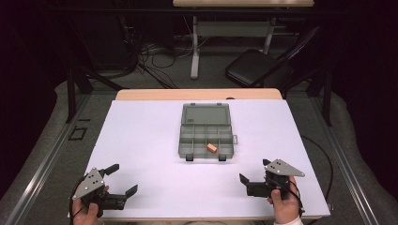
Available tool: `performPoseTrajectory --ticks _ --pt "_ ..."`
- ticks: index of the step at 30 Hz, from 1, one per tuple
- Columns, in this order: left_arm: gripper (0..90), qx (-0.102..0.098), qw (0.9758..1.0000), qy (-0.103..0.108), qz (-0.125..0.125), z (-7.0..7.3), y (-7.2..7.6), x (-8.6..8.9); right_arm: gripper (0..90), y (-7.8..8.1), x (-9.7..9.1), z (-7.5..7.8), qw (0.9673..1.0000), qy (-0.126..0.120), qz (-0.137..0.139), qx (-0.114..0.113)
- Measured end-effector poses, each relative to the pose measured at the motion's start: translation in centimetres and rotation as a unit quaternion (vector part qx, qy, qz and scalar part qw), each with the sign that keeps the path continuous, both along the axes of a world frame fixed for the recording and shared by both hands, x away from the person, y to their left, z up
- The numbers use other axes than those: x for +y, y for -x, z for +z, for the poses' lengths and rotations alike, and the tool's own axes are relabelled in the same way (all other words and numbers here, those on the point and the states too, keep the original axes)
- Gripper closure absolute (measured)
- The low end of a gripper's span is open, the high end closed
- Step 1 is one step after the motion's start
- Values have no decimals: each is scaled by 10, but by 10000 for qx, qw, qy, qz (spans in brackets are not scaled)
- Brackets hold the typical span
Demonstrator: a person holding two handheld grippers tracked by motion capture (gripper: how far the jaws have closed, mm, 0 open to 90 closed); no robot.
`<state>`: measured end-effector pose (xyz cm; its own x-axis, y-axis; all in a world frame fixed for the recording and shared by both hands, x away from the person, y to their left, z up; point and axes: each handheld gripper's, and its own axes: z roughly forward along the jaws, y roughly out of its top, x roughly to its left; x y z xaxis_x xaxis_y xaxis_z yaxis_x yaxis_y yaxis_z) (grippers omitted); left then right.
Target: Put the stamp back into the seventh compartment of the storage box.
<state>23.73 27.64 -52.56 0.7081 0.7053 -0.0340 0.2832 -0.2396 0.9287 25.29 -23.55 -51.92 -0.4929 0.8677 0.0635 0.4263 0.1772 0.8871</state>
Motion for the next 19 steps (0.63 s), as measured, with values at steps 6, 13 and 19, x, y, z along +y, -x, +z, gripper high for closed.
performPoseTrajectory --ticks 6,13,19 --pt "5 -7 10000 -6 0 0 0 0 0 -2 -3 -6 9999 9 -147 87" --pt "5 9 10000 1 -2 0 -2 0 0 -5 -6 -11 9997 -24 -209 109" --pt "5 19 10000 -13 18 0 -2 0 0 -5 -6 -11 9997 -25 -222 73"
